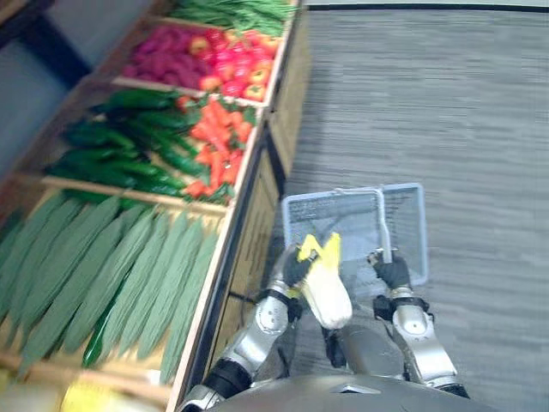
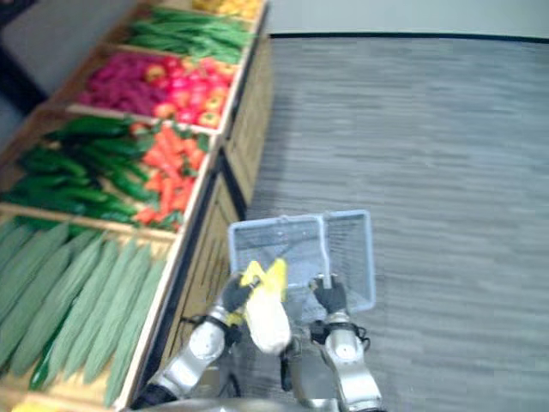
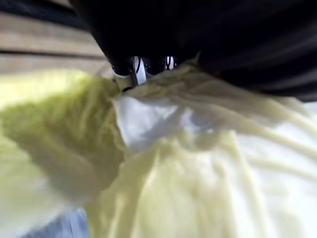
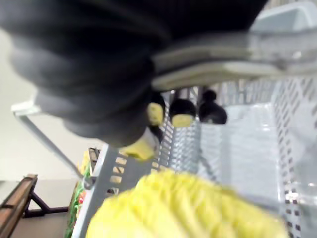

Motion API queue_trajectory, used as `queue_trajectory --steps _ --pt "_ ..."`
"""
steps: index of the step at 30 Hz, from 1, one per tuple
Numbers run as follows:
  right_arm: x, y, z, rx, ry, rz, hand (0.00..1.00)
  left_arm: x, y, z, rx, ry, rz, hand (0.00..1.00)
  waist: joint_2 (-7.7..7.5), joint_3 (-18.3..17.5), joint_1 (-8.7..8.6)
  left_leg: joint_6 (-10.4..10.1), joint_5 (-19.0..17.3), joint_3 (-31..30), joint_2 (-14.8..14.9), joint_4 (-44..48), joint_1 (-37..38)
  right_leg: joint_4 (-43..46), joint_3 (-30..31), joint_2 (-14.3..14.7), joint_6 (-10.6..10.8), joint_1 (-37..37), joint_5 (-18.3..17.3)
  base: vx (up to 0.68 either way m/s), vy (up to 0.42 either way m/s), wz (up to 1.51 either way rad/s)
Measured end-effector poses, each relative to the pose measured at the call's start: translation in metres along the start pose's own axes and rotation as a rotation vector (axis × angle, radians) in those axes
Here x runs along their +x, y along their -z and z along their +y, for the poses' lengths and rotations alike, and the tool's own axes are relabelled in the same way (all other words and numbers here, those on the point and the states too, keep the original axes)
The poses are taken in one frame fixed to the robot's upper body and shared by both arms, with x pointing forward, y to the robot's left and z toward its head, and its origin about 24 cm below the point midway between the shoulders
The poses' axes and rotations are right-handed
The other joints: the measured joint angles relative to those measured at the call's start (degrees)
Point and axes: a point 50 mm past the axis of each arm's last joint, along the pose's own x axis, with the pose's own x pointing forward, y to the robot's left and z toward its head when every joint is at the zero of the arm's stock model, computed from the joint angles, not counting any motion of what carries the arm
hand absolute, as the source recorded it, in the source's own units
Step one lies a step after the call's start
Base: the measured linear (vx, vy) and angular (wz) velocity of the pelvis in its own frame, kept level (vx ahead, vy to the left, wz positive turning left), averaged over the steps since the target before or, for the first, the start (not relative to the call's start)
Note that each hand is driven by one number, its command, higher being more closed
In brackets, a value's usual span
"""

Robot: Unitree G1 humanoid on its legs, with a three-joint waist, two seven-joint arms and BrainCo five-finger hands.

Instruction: Pick vegetable in the basket

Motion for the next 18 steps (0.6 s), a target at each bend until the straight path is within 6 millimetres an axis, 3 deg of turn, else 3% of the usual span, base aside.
queue_trajectory --steps 1,2,4,5,6,8,9,10,12,14,15,16,17,18 --pt "-0.001 -0.005 0.003 0.005 -0.013 -0.022 1.00 0.004 -0.002 0.001 0.030 0.014 -0.014 1.00 0.27 -0.07 0.02 1.91 3.37 0.98 0.78 0.10 0.65 1.13 1.76 0.78 1.11 0.62 -1.07 0.24 0.236 -1.16" --pt "-0.001 -0.008 0.004 0.016 -0.022 -0.033 1.00 0.006 -0.001 0.002 0.042 0.020 -0.012 1.00 -0.27 -0.13 0.05 2.17 3.47 1.87 0.47 -0.33 1.52 2.31 2.48 0.42 1.60 0.48 -2.06 0.34 0.264 -0.84" --pt "-0.002 -0.016 0.008 0.073 -0.064 -0.075 1.00 0.016 -0.003 0.008 0.092 0.039 -0.023 1.00 -4.45 -0.84 -1.22 4.08 4.45 6.28 -2.92 -7.93 6.55 11.01 2.74 -3.71 5.67 -3.47 -7.89 0.31 0.177 -0.49" --pt "-0.003 -0.018 0.009 0.086 -0.070 -0.082 1.00 0.018 -0.006 0.009 0.100 0.040 -0.031 1.00 -4.87 -0.78 -1.63 4.64 4.94 7.06 -3.55 -9.54 7.86 13.21 2.47 -4.49 6.81 -3.79 -8.38 0.28 0.114 -0.46" --pt "-0.002 -0.018 0.008 0.147 -0.079 -0.082 1.00 0.021 -0.006 0.012 0.112 0.038 -0.033 0.00 -5.01 -0.76 -1.61 5.04 5.55 8.90 -3.86 -11.39 9.88 17.35 0.57 -5.35 9.51 -5.48 -8.02 0.30 0.119 -0.52" --pt "-0.004 -0.015 0.009 0.271 -0.139 -0.056 1.00 0.021 -0.002 0.018 0.134 0.025 -0.015 0.00 -4.96 -0.77 -1.89 5.30 5.82 10.18 -3.50 -13.15 13.02 22.82 -3.84 -6.28 11.63 -7.04 -6.93 0.28 0.086 -0.35" --pt "-0.007 -0.012 0.009 0.343 -0.185 -0.036 1.00 0.021 0.000 0.020 0.148 0.019 -0.005 0.00 -5.02 -0.76 -1.99 5.34 5.84 10.02 -3.31 -14.07 14.44 25.40 -6.97 -7.30 11.20 -8.09 -7.43 0.28 0.004 0.03" --pt "-0.013 -0.009 0.013 0.467 -0.290 -0.004 1.00 0.023 0.000 0.025 0.168 0.011 -0.003 0.00 -5.14 -0.89 -1.64 5.34 5.83 9.95 -3.11 -15.72 16.16 28.07 -10.91 -10.15 9.46 -9.49 -10.82 0.28 -0.018 0.08" --pt "-0.017 -0.010 0.017 0.581 -0.379 0.008 1.00 0.027 -0.004 0.032 0.222 0.005 -0.026 0.00 -4.51 -0.81 -1.54 4.67 5.42 9.25 -1.92 -16.38 15.92 26.94 -12.98 -14.02 9.18 -12.13 -12.64 0.26 -0.086 0.14" --pt "-0.019 -0.008 0.014 0.644 -0.416 0.029 1.00 0.027 -0.002 0.036 0.249 0.009 -0.025 0.00 -4.17 -0.75 -1.32 3.22 4.50 8.10 0.02 -16.35 15.81 21.13 -12.57 -17.14 10.32 -13.51 -11.86 0.30 -0.230 0.18" --pt "-0.021 -0.006 0.013 0.678 -0.424 0.040 1.00 0.026 -0.003 0.036 0.254 0.013 -0.031 0.00 -4.20 -0.78 -1.23 2.00 3.76 7.43 1.20 -16.03 15.88 16.09 -11.76 -18.24 10.86 -13.42 -9.62 0.40 -0.404 0.29" --pt "-0.025 -0.003 0.013 0.710 -0.422 0.050 1.00 0.026 -0.010 0.034 0.260 0.017 -0.065 0.00 -5.58 -1.31 -1.03 -0.73 2.09 6.96 2.11 -15.48 16.25 6.90 -9.36 -20.18 10.82 -12.53 -0.58 0.38 -0.382 0.16" --pt "-0.025 0.001 0.012 0.708 -0.416 0.070 1.00 0.028 -0.016 0.032 0.247 0.011 -0.083 0.00 -4.03 -0.68 -0.96 -2.70 0.83 6.92 4.17 -14.84 17.09 7.31 -10.08 -18.47 13.40 -11.93 1.07 0.40 -0.380 -0.01" --pt "-0.024 0.004 0.010 0.697 -0.413 0.089 1.00 0.030 -0.019 0.032 0.247 0.008 -0.096 0.00 -3.11 -0.66 -0.85 -2.91 1.08 7.41 5.75 -14.81 17.25 7.59 -10.21 -17.12 12.64 -11.64 1.01 0.34 -0.339 -0.22"
